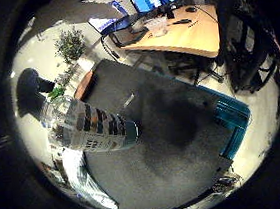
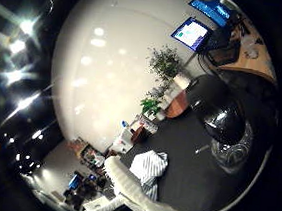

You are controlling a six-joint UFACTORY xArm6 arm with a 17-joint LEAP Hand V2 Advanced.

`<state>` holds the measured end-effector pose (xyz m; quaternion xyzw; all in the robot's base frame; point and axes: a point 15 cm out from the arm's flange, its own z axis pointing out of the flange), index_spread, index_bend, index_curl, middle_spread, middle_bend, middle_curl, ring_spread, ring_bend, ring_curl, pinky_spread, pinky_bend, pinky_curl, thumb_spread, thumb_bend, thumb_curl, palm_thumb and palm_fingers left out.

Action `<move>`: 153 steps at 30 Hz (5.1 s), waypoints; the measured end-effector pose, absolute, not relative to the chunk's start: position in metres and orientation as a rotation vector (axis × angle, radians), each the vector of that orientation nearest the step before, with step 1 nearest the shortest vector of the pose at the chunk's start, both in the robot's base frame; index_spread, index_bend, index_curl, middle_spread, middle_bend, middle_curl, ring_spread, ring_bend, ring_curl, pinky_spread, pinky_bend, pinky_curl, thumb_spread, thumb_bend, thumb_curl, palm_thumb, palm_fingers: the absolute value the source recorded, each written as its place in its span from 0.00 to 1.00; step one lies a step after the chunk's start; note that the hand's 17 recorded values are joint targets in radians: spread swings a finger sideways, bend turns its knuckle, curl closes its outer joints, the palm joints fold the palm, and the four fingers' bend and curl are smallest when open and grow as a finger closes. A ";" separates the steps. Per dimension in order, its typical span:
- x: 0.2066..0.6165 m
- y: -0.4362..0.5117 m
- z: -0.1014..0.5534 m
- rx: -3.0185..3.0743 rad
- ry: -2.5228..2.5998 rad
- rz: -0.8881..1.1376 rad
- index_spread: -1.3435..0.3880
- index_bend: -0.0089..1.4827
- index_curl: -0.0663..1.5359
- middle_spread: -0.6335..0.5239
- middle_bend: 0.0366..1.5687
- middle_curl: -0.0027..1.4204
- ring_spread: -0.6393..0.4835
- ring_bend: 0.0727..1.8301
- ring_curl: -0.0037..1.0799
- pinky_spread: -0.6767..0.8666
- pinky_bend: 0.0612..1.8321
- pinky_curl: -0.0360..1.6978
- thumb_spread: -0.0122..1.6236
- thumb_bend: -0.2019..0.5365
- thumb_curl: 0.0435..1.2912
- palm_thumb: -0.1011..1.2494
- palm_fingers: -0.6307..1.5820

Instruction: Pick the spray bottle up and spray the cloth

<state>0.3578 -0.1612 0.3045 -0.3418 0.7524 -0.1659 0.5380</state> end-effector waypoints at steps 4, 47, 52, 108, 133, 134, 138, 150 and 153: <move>0.363 -0.154 0.302 -0.804 1.759 -0.357 0.77 0.11 0.21 0.75 0.11 0.24 0.88 0.26 0.22 0.81 0.65 0.09 0.65 0.24 0.21 0.28 0.32; 0.400 -0.144 0.277 -0.667 1.746 -0.153 0.43 0.32 0.33 0.28 0.69 0.43 0.32 0.68 0.44 0.05 0.60 0.12 0.80 0.28 0.25 0.69 0.90; 0.402 -0.137 0.278 -0.686 1.727 -0.138 0.50 0.57 0.44 0.33 0.74 0.44 0.36 0.71 0.48 0.12 0.64 0.19 0.83 0.27 0.28 0.71 0.90; 0.361 -0.067 0.444 -1.292 1.779 0.015 0.60 0.73 0.44 0.38 0.84 0.44 0.38 0.77 0.54 0.20 0.67 0.34 0.62 0.26 0.67 0.76 0.85; 0.384 0.034 0.476 -1.739 1.906 0.119 0.59 0.72 0.46 0.37 0.84 0.44 0.38 0.77 0.55 0.20 0.67 0.35 0.57 0.25 0.68 0.76 0.84; 0.386 0.032 0.465 -1.773 1.936 0.128 0.59 0.72 0.46 0.37 0.84 0.44 0.38 0.77 0.55 0.20 0.67 0.35 0.57 0.25 0.68 0.76 0.84; 0.393 0.032 0.428 -1.897 2.020 0.204 0.60 0.72 0.46 0.37 0.84 0.45 0.38 0.77 0.55 0.20 0.67 0.35 0.56 0.25 0.68 0.76 0.84; 0.418 0.047 0.374 -2.008 2.080 0.381 0.60 0.72 0.46 0.37 0.84 0.45 0.38 0.77 0.55 0.20 0.67 0.35 0.54 0.25 0.68 0.76 0.84; 0.420 0.049 0.385 -2.014 2.062 0.362 0.60 0.72 0.46 0.37 0.84 0.45 0.38 0.77 0.55 0.20 0.67 0.35 0.54 0.25 0.68 0.76 0.84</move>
